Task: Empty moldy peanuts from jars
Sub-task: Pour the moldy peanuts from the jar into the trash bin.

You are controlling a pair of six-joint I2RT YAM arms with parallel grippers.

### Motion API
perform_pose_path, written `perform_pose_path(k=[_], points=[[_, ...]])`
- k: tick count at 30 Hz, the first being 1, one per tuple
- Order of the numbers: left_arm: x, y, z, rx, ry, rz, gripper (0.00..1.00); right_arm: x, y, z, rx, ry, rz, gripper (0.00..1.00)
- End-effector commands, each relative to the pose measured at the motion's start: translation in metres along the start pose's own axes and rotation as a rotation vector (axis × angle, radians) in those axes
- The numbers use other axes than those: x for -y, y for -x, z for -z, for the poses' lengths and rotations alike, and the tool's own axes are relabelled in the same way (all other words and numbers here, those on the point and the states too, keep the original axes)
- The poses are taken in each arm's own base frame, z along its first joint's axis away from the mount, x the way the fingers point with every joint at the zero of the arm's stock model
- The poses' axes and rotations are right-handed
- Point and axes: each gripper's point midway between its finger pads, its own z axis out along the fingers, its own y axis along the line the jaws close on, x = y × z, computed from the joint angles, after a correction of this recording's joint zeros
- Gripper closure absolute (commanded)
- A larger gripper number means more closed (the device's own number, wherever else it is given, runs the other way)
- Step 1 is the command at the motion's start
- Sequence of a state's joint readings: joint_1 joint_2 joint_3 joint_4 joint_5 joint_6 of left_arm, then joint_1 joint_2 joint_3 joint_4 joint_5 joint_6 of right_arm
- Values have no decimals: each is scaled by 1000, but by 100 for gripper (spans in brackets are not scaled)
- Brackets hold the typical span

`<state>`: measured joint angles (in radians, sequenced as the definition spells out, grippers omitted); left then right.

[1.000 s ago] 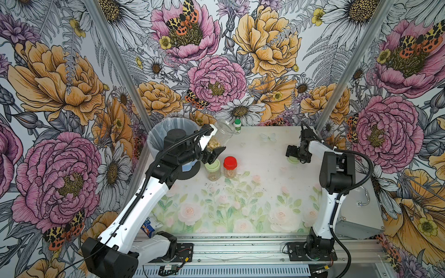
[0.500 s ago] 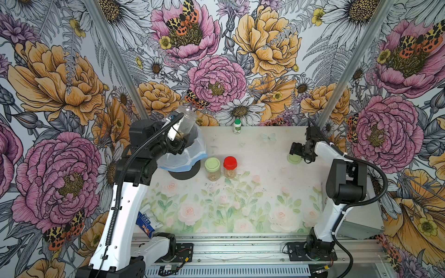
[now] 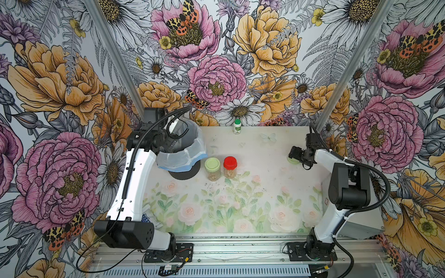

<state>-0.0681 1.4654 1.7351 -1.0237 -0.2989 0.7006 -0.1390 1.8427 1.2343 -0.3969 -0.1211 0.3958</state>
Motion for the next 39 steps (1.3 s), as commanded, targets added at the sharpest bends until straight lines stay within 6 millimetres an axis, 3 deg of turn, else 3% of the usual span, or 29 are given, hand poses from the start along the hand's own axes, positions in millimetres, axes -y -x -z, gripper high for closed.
perform_pose_path(k=[1,9,18,28,31,34,37,39], points=[[-35,6,12,-52,168,-68,79,-7,24,12,116,35,-21,10],[-35,13,-19,-217,242,-285,80,-9,24,10,165,68,-60,10],[-35,12,-34,-331,276,-437,79,-11,23,9,189,97,-79,10],[-1,3,-71,-401,203,-518,78,-11,24,10,196,102,-80,10],[-1,-2,-69,-404,195,-517,78,-12,23,9,195,103,-78,10],[-16,-10,-56,-409,229,-476,78,-12,24,10,199,105,-77,10],[-7,3,-58,-384,218,-490,79,-13,27,10,215,113,-82,10],[-13,2,-56,-380,223,-468,79,-15,28,9,213,125,-85,10]])
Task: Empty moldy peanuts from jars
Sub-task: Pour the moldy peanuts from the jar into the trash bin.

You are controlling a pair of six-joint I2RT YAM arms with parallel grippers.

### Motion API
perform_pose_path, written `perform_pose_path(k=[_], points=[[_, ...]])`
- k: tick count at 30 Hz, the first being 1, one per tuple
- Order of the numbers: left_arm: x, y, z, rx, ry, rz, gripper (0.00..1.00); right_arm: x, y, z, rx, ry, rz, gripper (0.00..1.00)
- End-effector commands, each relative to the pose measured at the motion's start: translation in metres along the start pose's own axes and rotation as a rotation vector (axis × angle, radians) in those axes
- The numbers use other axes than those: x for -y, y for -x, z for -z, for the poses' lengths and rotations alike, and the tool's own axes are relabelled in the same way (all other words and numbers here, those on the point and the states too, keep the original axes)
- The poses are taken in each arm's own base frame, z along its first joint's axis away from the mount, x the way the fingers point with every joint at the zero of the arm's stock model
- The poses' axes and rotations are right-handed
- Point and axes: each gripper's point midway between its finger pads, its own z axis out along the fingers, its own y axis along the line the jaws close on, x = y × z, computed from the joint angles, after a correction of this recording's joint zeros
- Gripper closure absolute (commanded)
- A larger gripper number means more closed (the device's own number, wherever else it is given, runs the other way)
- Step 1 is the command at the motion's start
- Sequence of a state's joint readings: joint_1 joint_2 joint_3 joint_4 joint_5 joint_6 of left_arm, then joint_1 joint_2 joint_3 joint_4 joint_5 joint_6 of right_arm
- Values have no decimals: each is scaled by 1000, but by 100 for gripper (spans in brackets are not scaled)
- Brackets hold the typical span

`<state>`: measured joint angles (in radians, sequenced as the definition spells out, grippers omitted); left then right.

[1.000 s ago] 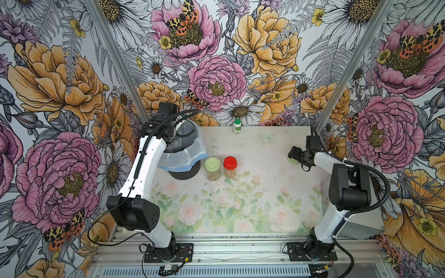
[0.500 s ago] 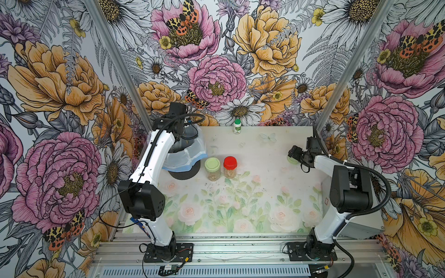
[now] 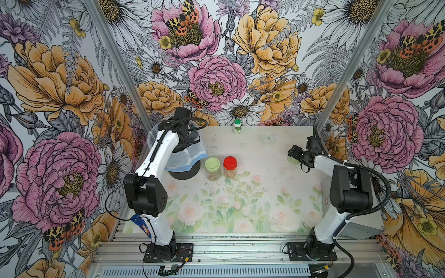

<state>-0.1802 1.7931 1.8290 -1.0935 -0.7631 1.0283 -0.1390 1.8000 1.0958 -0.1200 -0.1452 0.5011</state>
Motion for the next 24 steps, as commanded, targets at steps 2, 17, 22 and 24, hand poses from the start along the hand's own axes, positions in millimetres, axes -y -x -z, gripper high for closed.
perform_pose_path(k=[2,17,22,24], points=[[-38,-20,22,22,90,162,79,-10,14,9,54,45,-5,11],[-32,-37,24,16,56,188,81,-21,14,8,72,85,13,11],[-39,-43,34,32,76,213,81,-20,13,7,71,79,15,11],[-39,-44,35,33,76,209,80,-20,12,6,68,81,13,11]])
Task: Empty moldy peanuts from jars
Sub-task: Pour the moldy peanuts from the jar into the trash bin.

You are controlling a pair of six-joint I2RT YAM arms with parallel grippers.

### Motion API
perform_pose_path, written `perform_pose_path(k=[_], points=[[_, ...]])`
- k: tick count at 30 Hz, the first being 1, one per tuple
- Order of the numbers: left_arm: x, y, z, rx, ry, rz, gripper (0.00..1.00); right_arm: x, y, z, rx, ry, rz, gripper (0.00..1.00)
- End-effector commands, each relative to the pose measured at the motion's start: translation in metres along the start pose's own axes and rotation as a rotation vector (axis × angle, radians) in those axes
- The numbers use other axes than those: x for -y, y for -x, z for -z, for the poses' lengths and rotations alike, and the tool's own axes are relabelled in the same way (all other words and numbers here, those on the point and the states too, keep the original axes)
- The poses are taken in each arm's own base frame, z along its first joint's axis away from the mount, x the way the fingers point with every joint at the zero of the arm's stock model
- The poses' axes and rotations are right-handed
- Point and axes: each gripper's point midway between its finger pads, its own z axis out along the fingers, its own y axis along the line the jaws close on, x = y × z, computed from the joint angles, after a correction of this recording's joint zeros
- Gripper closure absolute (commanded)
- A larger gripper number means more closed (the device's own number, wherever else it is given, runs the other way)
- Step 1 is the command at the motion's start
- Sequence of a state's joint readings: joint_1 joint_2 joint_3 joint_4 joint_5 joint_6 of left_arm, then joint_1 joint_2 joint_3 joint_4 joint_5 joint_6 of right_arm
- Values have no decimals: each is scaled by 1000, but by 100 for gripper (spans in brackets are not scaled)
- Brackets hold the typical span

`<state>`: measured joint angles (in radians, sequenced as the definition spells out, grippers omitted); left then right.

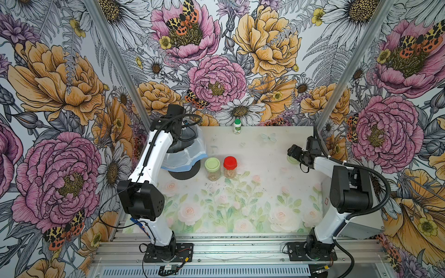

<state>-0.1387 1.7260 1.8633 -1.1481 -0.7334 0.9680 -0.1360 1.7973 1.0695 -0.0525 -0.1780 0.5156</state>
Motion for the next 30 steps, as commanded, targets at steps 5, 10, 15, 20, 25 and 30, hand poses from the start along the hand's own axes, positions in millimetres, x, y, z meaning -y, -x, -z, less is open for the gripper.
perform_pose_path(k=[5,10,15,20,25,30], points=[[-23,-9,17,27,68,87,80,-12,9,5,36,31,20,11],[-26,-8,21,32,80,92,80,-12,9,5,40,32,23,11],[-5,19,16,53,45,8,81,-16,6,-2,20,45,22,12],[-9,8,12,51,26,50,81,-16,10,2,43,41,29,12],[2,39,10,83,-5,17,79,-23,3,-2,28,62,31,12],[-4,34,8,88,-22,106,81,-31,1,-3,10,71,63,12]])
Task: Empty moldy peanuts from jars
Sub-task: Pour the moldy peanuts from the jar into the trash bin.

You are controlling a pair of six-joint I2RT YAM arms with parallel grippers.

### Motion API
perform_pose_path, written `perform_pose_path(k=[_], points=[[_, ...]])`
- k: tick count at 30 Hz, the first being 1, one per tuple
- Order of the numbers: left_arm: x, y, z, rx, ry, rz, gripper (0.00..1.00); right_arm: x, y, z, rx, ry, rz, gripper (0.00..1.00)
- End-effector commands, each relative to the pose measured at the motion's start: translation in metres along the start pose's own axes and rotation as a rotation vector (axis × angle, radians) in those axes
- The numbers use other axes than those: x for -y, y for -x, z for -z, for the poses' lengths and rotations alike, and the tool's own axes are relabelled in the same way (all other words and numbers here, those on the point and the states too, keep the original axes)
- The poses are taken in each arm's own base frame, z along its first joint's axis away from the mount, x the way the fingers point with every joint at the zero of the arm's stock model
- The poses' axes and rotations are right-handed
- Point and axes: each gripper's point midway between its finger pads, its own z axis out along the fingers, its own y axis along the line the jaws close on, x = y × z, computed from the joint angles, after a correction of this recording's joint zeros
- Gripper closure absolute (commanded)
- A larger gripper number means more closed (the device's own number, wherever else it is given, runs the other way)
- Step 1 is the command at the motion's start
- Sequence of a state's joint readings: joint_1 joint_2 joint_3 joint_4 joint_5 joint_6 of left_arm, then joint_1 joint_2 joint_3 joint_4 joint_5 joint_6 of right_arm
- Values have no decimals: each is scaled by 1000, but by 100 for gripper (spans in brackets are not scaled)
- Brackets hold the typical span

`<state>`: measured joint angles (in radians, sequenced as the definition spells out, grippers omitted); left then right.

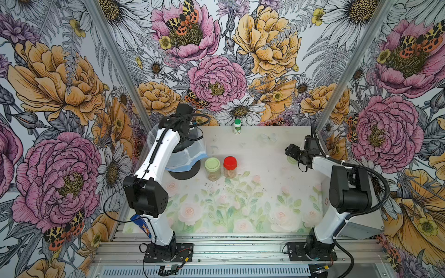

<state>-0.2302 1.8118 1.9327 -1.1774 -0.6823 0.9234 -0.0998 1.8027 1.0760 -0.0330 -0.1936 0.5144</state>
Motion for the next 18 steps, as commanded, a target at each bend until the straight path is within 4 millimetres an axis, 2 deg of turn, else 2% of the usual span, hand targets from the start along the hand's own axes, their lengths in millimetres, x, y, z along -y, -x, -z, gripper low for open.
perform_pose_path(k=[1,2,5,10,12,13,16,18], points=[[-27,-29,-1,-9,26,168,81,-9,6,2,26,16,43,12],[-27,-33,-3,-22,28,171,80,-8,7,4,36,11,47,12],[-20,-26,0,-21,31,133,81,-11,12,2,37,18,49,12],[-34,-42,4,-23,50,181,80,-13,9,2,37,26,51,12],[-23,-23,7,-5,45,107,80,-13,10,1,37,27,49,12],[-19,-19,9,-3,44,80,81,-13,11,0,35,31,49,12],[-38,-39,8,-18,62,184,81,-14,10,3,35,26,55,12],[-35,-43,8,-1,43,201,81,-12,11,6,48,16,63,12]])
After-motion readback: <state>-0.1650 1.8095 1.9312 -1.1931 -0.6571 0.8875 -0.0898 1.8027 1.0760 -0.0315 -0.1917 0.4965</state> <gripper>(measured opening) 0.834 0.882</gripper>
